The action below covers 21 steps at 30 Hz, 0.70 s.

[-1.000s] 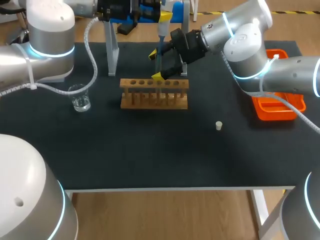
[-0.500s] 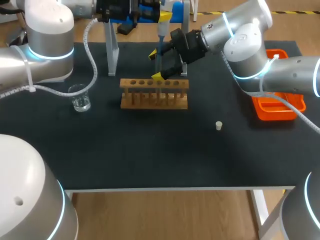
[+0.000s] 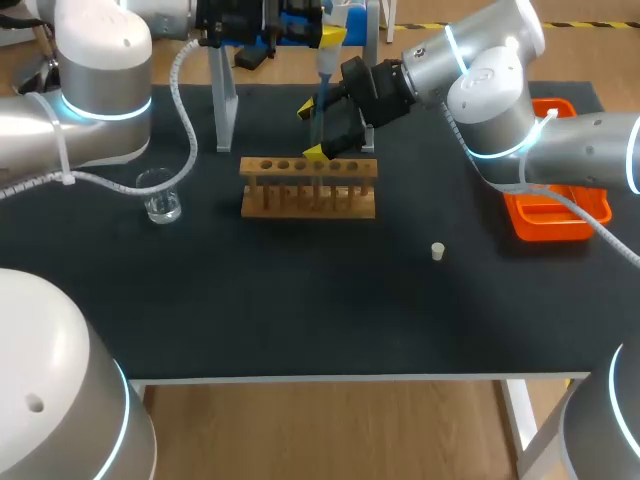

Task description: Invert the test tube, pick up the pipette, mount the tip to pipette, aspirate from beaker and dispense into the tube, eject the tip, return the pipette, and cap with the stopper.

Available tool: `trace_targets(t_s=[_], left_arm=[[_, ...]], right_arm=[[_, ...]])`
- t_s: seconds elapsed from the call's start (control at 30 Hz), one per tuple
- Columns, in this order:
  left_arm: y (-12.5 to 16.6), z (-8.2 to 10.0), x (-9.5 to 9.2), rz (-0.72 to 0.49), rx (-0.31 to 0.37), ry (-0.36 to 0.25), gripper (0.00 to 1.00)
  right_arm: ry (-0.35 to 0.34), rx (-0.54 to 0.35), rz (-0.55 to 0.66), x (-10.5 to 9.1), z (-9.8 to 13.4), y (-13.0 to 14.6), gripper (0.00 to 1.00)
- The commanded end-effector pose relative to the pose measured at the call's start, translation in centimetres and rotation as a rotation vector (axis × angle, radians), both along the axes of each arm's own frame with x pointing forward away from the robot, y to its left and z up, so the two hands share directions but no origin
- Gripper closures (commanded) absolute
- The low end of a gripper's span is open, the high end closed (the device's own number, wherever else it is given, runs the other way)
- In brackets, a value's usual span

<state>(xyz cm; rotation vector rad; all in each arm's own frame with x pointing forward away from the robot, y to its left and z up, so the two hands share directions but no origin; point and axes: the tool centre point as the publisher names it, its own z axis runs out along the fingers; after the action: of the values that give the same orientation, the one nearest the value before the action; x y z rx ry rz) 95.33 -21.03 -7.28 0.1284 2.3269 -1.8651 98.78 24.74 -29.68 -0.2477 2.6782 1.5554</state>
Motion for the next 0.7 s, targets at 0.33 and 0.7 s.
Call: trace_targets(t_s=[0.33,0.7], left_arm=[[0.11,-0.40,0.08,0.004,-0.003,-0.001,1.00],[0.16,-0.24,0.04,0.000,-0.001,-0.003,1.00]], right_arm=[[0.000,-0.001,0.001,-0.03,0.06,-0.11,0.00],[0.000,-0.001,0.001,-0.03,0.06,-0.11,0.00]])
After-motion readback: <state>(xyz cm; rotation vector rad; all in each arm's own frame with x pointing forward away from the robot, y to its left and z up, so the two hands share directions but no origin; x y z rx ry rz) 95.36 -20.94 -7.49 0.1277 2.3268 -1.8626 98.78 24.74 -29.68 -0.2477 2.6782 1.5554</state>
